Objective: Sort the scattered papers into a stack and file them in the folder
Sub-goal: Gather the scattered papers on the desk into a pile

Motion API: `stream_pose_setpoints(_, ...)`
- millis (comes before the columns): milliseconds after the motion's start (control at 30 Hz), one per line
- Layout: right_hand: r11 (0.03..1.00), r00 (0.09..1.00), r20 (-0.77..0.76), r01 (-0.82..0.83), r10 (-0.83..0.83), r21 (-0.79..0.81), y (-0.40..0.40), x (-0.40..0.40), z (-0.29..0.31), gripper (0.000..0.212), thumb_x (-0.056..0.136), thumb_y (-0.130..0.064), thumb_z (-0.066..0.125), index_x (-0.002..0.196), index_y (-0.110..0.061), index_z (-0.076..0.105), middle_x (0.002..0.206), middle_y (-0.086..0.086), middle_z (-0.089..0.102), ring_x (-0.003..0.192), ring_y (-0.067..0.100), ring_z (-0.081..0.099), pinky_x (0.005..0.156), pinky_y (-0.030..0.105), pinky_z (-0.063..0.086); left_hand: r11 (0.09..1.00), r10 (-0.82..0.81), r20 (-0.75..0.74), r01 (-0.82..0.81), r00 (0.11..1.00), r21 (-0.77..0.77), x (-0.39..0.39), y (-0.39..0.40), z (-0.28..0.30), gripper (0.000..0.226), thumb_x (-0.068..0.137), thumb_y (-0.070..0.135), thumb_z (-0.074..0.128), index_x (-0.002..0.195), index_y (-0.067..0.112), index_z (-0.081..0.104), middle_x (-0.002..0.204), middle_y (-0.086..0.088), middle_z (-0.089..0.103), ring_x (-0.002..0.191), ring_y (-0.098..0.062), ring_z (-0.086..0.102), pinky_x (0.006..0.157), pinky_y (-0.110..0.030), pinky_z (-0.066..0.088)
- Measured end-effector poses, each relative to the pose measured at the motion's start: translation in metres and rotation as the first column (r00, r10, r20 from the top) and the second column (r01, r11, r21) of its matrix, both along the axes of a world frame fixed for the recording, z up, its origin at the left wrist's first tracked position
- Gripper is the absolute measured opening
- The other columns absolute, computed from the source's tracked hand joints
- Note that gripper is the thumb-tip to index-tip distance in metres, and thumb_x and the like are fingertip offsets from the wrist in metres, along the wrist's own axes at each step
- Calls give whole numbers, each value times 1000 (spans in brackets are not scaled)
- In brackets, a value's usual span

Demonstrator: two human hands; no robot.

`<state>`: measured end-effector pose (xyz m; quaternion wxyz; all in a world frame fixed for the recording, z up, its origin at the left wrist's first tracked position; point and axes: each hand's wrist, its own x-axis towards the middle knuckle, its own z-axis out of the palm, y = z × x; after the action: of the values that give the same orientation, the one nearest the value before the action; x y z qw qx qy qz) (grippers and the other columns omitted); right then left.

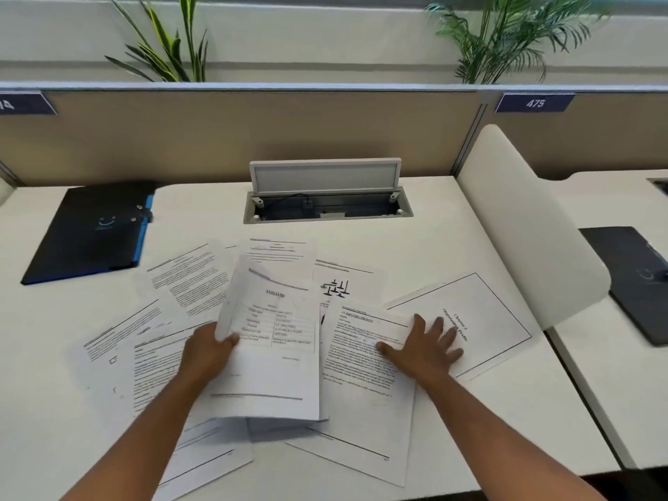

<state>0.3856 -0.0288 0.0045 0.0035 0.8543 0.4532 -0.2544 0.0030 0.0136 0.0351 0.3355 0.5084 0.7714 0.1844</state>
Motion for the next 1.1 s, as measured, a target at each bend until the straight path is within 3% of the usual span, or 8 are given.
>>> stream_pose_setpoints(167, 981, 984, -5, -179, 180, 76, -3, 3, -15, 109, 82, -84, 49, 164, -28, 4, 173, 3, -11, 158, 35, -14, 119, 72, 3, 998, 17, 24, -15, 1000, -67, 11, -17, -27, 34, 93, 30, 66, 120, 10, 66, 113, -13, 70, 86, -26, 57, 74, -34, 45)
stream_pose_setpoints(400, 872, 902, 4, -419, 432, 253, 1, 4, -12, 75, 96, -57, 58, 159, -28, 29, 168, -8, 28, 159, 18, 15, 126, 58, 13, 997, 25, 24, -23, 999, -71, 14, -22, -34, 40, 94, 34, 64, 126, 10, 64, 122, -14, 68, 110, -37, 62, 93, -43, 51)
stream_pose_setpoints(533, 869, 988, 52, -155, 148, 470, -4, 0, -4, 70, 89, -57, 68, 146, -20, 49, 148, 4, 54, 144, 29, 42, 117, 52, 33, 997, 16, 40, -13, 999, -70, 12, -22, -35, 42, 94, 34, 63, 128, 10, 62, 124, -13, 67, 112, -36, 61, 94, -43, 50)
stream_pose_setpoints(633, 925, 962, 18, 258, -274, 280, -7, -6, 7, 113, 69, -79, 73, 153, -15, 32, 154, 17, 36, 141, 40, 35, 109, 56, 38, 998, 4, 57, 0, 998, -64, 11, -21, -36, 40, 94, 33, 63, 128, 10, 63, 122, -12, 68, 111, -36, 62, 93, -44, 51)
stream_pose_setpoints(733, 939, 939, 46, 337, -340, 66, -9, -17, 14, 147, 48, -87, 78, 156, -13, 12, 147, 20, 33, 130, 38, 37, 101, 51, 41, 998, -7, 66, 11, 998, -56, 11, -19, -36, 40, 94, 32, 64, 128, 11, 63, 123, -12, 68, 112, -36, 61, 93, -42, 50)
stream_pose_setpoints(833, 942, 941, 59, 329, -333, 61, -10, -24, 12, 154, 44, -78, 87, 156, -11, 7, 143, 20, 34, 128, 37, 40, 98, 51, 44, 998, -27, 91, 31, 996, -50, 10, -19, -36, 39, 95, 32, 63, 129, 12, 63, 124, -11, 68, 113, -36, 61, 93, -42, 49)
stream_pose_setpoints(933, 905, 906, -21, 424, -424, 35, -7, -24, 16, 141, 44, -66, 96, 148, -7, 21, 139, 21, 41, 128, 40, 47, 100, 52, 46, 998, -42, 115, 48, 992, -46, 6, -20, -32, 38, 95, 31, 62, 129, 13, 63, 124, -10, 68, 114, -35, 61, 96, -43, 49)
stream_pose_setpoints(1100, 849, 831, -245, 526, -500, 52, -14, -13, 21, 87, 53, -46, 101, 111, -8, 49, 120, 13, 67, 111, 36, 66, 92, 45, 55, 998, -50, 155, 56, 987, -33, -3, -19, -24, 39, 95, 31, 62, 129, 11, 62, 124, -10, 68, 113, -34, 61, 97, -46, 50)
